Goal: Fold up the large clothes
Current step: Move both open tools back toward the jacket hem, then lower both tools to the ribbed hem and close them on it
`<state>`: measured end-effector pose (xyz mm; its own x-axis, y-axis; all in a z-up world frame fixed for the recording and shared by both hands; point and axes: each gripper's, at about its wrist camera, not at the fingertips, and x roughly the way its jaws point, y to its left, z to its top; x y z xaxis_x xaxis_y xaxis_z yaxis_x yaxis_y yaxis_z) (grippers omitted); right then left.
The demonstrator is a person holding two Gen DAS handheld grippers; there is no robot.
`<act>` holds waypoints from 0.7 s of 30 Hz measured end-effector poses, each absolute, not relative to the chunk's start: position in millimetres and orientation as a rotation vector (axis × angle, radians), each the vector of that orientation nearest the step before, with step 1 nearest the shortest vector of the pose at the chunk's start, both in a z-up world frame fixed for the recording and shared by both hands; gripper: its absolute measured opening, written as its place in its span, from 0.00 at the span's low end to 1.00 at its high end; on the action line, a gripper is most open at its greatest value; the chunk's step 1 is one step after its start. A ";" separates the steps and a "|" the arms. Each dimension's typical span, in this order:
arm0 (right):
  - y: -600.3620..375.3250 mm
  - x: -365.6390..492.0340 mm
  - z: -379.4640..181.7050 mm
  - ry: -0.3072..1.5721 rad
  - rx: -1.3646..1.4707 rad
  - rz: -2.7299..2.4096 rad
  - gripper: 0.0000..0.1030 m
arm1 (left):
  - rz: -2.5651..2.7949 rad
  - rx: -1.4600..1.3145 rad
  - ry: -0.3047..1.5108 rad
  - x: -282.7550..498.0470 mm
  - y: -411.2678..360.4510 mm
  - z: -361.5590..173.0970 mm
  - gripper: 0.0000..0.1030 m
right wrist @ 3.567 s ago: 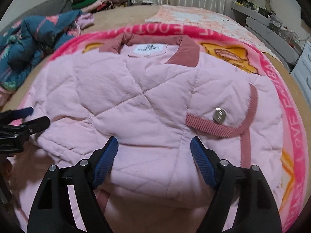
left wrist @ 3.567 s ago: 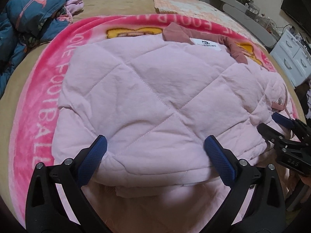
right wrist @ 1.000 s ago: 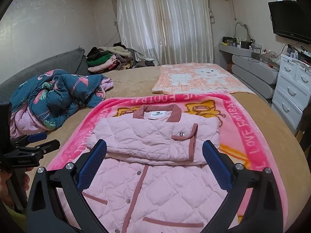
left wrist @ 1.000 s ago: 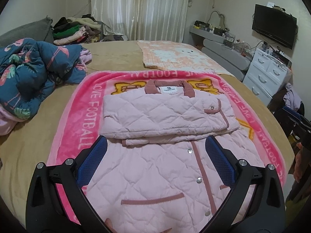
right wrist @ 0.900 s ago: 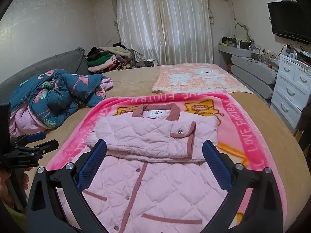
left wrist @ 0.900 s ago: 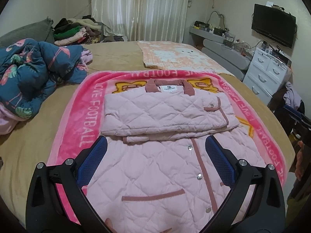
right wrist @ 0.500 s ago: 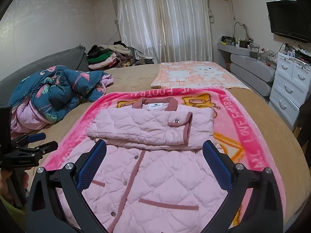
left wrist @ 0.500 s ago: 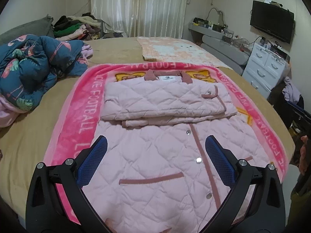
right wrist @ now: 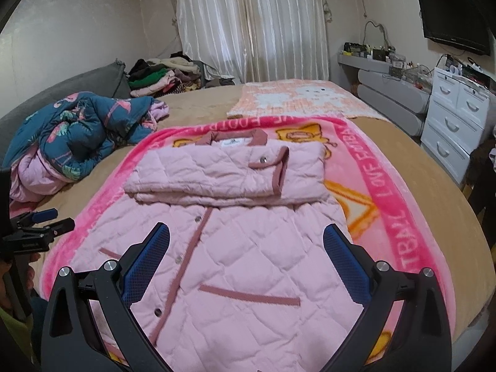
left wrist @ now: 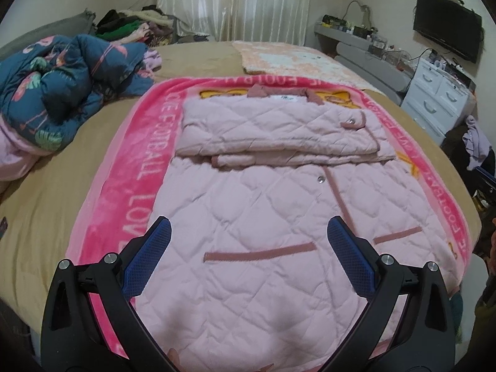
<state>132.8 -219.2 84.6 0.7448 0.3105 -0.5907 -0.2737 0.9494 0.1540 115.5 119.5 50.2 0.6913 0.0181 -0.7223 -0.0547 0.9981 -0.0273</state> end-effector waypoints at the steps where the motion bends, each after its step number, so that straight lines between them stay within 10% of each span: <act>1: -220.4 132.3 82.0 0.663 0.058 0.319 0.96 | 0.044 -0.049 0.812 114.7 121.1 47.5 0.92; 21: -253.1 122.8 21.9 0.802 0.033 0.244 0.96 | 0.108 -0.062 0.937 87.7 145.3 -12.9 0.92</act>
